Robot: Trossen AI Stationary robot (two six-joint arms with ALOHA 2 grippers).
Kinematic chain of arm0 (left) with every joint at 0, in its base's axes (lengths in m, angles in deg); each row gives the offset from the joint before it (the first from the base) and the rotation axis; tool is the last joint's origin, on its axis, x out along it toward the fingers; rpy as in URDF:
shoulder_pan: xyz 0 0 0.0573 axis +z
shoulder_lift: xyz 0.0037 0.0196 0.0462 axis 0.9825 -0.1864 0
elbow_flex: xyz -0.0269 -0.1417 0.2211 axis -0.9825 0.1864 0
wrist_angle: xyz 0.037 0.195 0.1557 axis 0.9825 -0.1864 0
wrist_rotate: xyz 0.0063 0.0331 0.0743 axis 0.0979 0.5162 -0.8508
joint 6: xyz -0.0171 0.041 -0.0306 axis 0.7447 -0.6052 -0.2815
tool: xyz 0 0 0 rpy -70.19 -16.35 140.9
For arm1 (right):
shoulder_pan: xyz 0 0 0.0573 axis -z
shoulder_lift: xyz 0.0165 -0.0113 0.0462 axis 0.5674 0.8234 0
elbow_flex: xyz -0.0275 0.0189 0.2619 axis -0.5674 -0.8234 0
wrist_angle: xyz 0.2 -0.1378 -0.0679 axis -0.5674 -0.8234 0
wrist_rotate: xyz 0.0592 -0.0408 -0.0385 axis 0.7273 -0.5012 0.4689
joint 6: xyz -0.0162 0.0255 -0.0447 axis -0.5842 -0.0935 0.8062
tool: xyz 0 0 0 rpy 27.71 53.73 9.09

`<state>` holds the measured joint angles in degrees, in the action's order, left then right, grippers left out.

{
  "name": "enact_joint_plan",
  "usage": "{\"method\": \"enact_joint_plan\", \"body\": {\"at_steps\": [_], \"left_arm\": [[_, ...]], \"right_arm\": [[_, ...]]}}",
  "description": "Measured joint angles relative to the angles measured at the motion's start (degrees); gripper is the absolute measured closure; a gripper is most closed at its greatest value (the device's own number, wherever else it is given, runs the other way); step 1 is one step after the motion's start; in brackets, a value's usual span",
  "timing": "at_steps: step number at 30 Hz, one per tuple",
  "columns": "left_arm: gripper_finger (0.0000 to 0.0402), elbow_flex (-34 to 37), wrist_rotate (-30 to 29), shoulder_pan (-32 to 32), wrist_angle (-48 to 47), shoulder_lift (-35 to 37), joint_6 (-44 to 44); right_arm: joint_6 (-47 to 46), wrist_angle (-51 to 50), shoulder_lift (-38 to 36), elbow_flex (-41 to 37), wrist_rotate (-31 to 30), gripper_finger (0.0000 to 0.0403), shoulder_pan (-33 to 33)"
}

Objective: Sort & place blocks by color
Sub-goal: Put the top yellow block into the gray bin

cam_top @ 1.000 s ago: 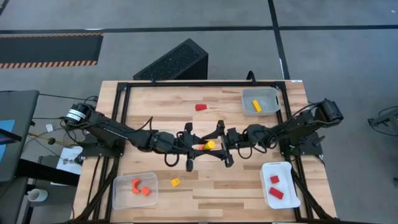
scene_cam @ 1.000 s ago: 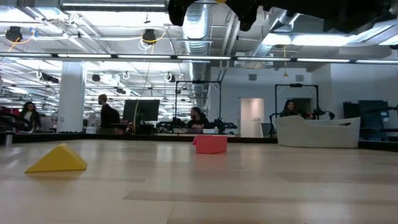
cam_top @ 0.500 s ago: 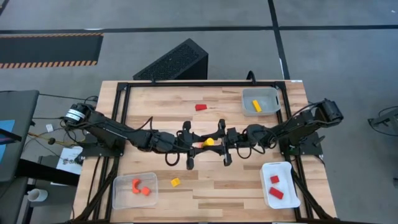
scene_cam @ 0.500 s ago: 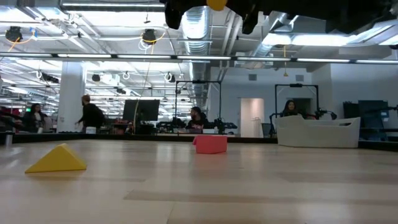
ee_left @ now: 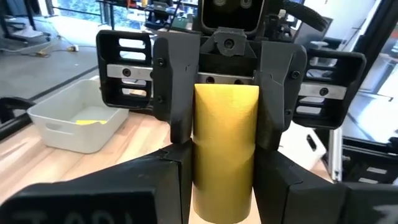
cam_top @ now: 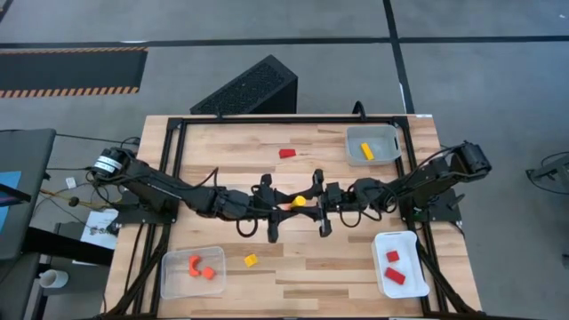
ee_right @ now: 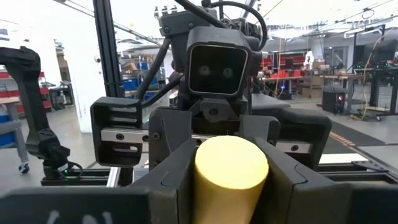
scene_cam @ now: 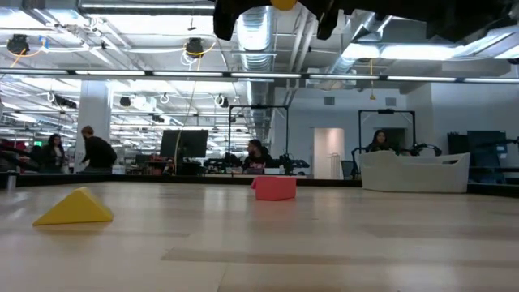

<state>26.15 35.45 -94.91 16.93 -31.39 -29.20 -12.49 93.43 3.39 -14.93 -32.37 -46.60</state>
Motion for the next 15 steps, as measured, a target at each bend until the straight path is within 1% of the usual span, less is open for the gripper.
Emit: {"method": "enact_joint_plan", "body": {"at_steps": [3,15], "left_arm": [[0.0310,0.0,-1.8,-0.5,-0.1,0.0,-0.3],[0.0310,0.0,-2.2,-0.5,-0.3,0.0,-0.7]], "right_arm": [[-0.4,-0.1,0.0,0.0,0.0,0.0269,0.0],[0.1,-0.2,0.0,0.0,0.2,0.0274,0.0]]}}
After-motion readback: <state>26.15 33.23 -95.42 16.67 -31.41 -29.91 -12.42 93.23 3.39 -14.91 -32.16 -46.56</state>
